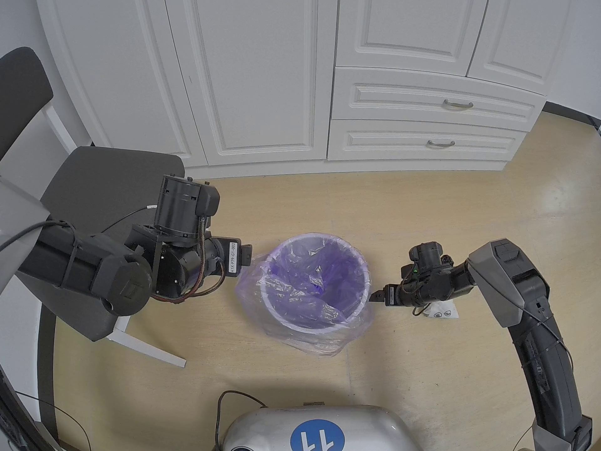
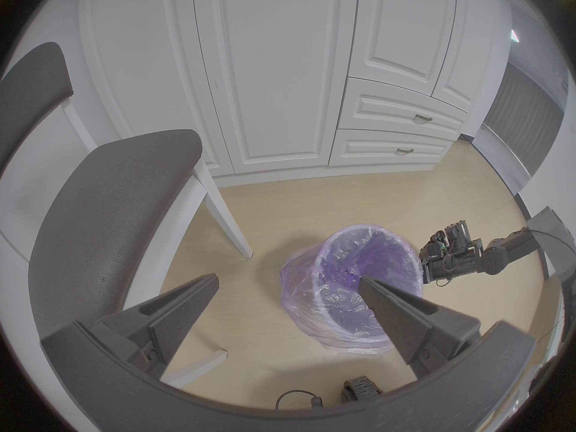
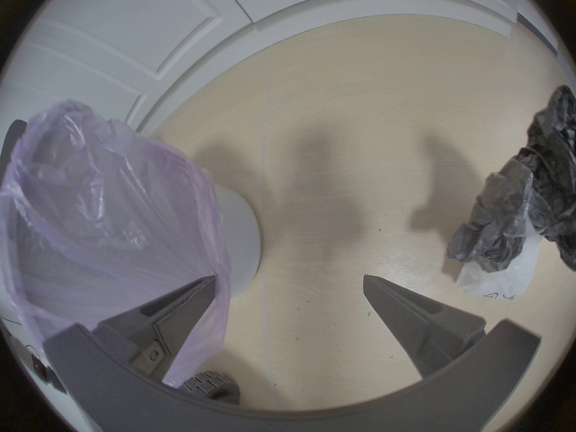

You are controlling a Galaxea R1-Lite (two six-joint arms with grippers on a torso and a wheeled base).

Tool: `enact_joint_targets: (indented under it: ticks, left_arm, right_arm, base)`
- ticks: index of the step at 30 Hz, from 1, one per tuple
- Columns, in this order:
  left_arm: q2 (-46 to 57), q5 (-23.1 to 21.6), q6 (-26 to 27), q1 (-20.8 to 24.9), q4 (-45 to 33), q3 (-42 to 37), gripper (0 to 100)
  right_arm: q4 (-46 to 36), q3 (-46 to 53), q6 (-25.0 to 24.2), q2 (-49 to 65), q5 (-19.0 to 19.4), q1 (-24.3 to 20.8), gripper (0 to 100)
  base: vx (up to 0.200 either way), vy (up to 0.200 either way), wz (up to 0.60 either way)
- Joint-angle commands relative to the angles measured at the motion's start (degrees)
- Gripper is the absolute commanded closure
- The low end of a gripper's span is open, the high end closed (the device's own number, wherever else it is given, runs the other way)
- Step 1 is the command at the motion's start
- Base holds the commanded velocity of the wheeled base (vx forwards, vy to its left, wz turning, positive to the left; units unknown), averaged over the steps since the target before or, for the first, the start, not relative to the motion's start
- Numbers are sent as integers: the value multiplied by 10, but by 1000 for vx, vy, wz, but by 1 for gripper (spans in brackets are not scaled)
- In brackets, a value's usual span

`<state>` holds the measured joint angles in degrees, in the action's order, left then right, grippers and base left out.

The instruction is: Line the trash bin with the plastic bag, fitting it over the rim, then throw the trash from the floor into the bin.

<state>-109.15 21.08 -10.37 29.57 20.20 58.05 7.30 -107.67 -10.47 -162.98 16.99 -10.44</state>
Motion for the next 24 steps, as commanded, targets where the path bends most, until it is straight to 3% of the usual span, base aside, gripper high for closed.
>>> enact_joint_targets:
  ticks: [1,3,4,6,14,16,19,24]
  left_arm:
    - [22,8,-1,15,-2,-10,0]
    - [28,9,-1,20,-2,-14,0]
    - [39,11,-1,23,-2,-20,0]
    - [45,11,-1,23,-3,-21,0]
    - [46,11,-3,22,1,-33,0]
    - [43,11,-4,20,1,-41,0]
    - [36,8,-5,14,1,-50,0]
    - [10,7,-3,3,1,-53,0]
  right_arm:
    - [99,105,-45,69,8,17,0]
    - [127,127,-78,81,11,18,0]
    - [167,162,-132,101,24,18,0]
    - [209,201,-163,117,40,22,0]
    - [392,298,-191,116,45,34,0]
    - [456,314,-225,111,42,36,0]
    - [495,318,-257,107,40,40,0]
    - [513,311,-265,101,34,44,0]
  base:
    - [0,0,0]
    - [0,0,0]
    - [0,0,0]
    - [0,0,0]
    - [0,0,0]
    - [0,0,0]
    - [0,0,0]
    - [0,0,0]
